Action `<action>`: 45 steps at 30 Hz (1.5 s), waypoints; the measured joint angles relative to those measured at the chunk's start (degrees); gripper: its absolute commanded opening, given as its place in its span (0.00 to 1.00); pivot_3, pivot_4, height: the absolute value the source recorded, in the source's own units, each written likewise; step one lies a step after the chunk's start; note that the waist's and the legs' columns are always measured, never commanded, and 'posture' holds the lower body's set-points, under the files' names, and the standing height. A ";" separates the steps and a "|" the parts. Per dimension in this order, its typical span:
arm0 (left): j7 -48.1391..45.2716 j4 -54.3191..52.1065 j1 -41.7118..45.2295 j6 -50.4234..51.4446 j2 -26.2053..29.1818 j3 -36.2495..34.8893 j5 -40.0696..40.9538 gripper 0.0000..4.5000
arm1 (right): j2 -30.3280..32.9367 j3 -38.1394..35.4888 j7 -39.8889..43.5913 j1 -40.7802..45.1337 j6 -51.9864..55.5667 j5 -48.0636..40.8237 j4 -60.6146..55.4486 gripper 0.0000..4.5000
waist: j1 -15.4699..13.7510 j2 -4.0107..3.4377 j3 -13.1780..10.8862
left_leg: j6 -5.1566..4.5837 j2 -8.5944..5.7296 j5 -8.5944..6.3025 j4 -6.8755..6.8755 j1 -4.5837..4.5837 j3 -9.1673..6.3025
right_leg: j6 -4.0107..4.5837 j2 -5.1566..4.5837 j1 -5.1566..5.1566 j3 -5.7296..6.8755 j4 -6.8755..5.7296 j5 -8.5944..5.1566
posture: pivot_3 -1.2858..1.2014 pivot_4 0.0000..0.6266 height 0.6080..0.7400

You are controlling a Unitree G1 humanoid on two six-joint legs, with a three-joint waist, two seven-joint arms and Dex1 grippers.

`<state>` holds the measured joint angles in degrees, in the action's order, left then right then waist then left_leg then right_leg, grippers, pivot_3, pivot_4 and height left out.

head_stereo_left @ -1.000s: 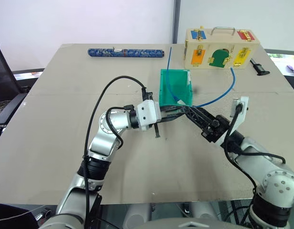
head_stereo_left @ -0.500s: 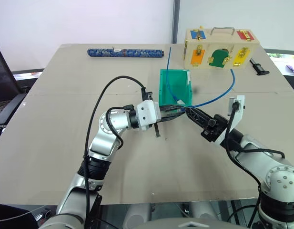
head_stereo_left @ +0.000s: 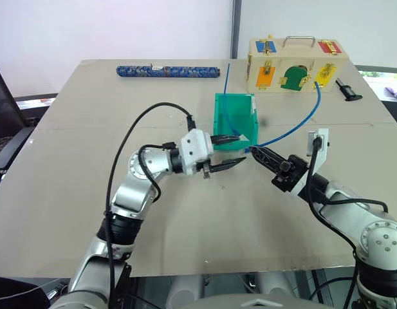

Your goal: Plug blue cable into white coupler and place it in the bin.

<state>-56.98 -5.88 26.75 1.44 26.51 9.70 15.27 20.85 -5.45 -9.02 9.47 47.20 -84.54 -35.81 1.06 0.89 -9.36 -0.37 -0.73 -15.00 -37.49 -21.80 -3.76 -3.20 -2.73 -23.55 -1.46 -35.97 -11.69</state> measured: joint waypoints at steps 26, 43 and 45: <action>-7.70 21.89 -7.05 0.43 13.77 -8.88 -1.76 0.83 | 1.44 2.30 5.31 -2.38 -2.60 4.98 1.76 0.00 | -0.26 -0.01 -0.06 | 0.00 0.16 0.00 0.10 -0.07 0.15 | 0.03 0.03 -0.16 -0.03 0.06 0.00 | 0.52 0.24 1.00; -14.33 29.37 -0.20 -2.98 10.06 -4.67 -3.74 0.09 | 4.17 2.16 2.93 -4.12 -3.37 4.89 -1.53 0.00 | -0.11 0.00 -0.05 | 0.00 0.16 0.00 0.09 -0.09 0.13 | 0.02 0.03 -0.16 -0.03 0.04 0.01 | 0.52 0.24 1.00; -14.53 26.99 -0.32 -0.33 9.92 -4.68 -2.62 0.09 | 5.13 2.17 3.53 -4.09 -3.37 5.44 -1.53 0.00 | -0.12 0.01 -0.05 | 0.00 0.17 0.00 0.08 -0.10 0.13 | 0.02 0.03 -0.16 -0.04 0.04 0.01 | 0.52 0.24 1.00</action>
<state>-71.51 21.11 26.43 1.11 36.43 5.02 12.65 25.98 -3.28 -5.49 5.39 43.83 -79.10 -37.34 0.94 0.90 -9.41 -0.37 -0.56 -15.00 -37.41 -21.90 -3.62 -3.19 -2.70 -23.72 -1.49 -35.93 -11.68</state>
